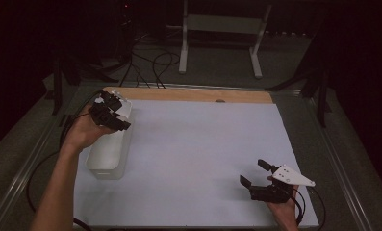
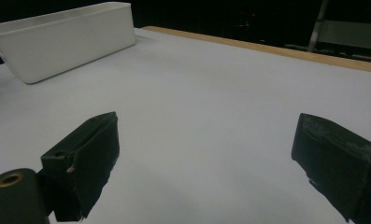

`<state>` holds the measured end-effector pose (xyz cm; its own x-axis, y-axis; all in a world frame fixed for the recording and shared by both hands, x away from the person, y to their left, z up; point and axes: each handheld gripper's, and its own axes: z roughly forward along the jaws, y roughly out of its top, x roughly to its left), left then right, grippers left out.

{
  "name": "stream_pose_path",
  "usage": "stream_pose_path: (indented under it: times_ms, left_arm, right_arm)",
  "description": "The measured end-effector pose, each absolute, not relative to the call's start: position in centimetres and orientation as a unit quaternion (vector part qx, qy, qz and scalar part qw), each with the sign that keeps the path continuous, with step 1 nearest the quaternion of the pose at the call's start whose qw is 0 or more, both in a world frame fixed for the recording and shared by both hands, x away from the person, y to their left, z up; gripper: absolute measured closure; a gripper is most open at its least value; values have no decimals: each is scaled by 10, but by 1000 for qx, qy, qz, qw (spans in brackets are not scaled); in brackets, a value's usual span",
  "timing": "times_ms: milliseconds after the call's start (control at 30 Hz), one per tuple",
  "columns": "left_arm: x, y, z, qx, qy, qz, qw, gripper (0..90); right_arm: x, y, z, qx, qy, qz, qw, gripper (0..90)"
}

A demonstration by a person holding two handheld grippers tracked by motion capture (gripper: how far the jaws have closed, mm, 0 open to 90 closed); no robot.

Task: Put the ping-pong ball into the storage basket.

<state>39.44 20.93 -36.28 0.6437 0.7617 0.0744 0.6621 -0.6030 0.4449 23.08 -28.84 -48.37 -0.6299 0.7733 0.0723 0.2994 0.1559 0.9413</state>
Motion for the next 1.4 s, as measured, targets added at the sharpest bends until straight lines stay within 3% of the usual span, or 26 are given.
stream_pose_path:
  times_ms: [1400]
  left_arm:
    - [392, 222, -370, 881, 416, 131, 187, 512]
  right_arm:
    - [230, -292, -483, 373, 721, 537, 228, 73]
